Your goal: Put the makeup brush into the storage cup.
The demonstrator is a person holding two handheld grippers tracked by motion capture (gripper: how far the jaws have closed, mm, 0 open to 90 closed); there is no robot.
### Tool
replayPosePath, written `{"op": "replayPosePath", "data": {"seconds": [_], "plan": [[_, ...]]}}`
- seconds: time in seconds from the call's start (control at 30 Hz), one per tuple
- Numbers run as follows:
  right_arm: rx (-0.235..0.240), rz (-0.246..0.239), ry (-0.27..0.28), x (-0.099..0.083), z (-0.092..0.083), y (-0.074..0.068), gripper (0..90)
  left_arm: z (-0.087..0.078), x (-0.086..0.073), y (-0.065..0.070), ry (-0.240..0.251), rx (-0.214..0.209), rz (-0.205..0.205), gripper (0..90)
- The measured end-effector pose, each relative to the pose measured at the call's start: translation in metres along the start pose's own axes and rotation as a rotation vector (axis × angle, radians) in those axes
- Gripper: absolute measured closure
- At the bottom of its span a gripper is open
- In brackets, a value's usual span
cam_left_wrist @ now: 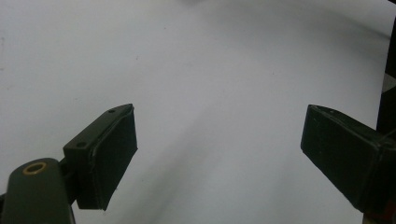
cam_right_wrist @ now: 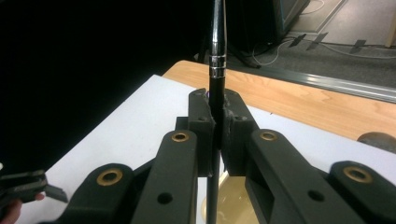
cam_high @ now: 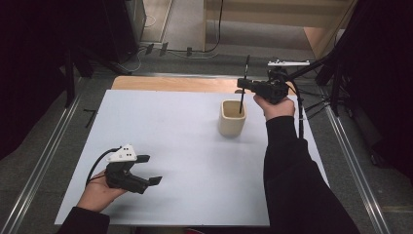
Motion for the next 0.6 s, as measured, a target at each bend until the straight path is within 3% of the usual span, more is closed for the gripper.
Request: {"op": "replayPosePath", "data": {"seconds": [0.4,0.6], "plan": [[-0.039,-0.002,0.029,0.009,0.011,0.011,85.7,0.000,0.000,0.000,-0.012,-0.002,0.001,10.9],[-0.082,-0.032,0.056,0.013,0.016,0.016,85.6,0.001,-0.001,0.000,-0.010,-0.007,0.001,10.9]]}}
Point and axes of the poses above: each handheld gripper's, and its own axes: z roughly forward along the jaws, x roughly out of its top, y roughly to its right, the point moved 7 cm from there along z, roughly forward along the jaws, and after that the axes turned 8 degrees about -z, right-handed, at the moved point
